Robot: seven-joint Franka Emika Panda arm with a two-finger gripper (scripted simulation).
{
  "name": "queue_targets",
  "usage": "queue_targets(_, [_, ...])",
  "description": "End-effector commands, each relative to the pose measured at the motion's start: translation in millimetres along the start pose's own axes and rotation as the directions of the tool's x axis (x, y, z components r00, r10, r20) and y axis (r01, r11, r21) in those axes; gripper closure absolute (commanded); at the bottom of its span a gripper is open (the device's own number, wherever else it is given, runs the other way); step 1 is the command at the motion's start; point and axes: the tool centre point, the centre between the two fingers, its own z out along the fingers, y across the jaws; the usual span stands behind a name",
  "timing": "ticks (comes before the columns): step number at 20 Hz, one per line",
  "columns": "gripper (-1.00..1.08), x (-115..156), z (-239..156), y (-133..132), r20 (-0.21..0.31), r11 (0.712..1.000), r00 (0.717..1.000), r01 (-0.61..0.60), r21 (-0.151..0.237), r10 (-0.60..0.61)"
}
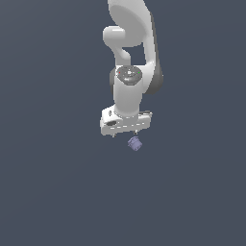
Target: Pick up the object and move it to a goal position.
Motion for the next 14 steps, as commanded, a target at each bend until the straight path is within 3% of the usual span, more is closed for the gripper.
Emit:
queue_targets(1, [-0.92, 0.2, 9.6, -9.1, -0.001, 0.998, 0.998, 0.070, 0.003, -0.070])
queue_targets(8, [-0.92, -0.4, 36.0, -35.9, -0.010, 0.963, 0.963, 0.269, 0.014, -0.269])
queue_targets(14, [-0.92, -1.6, 49.5, -50.5, -0.018, 0.929, 0.929, 0.369, 0.020, -0.369])
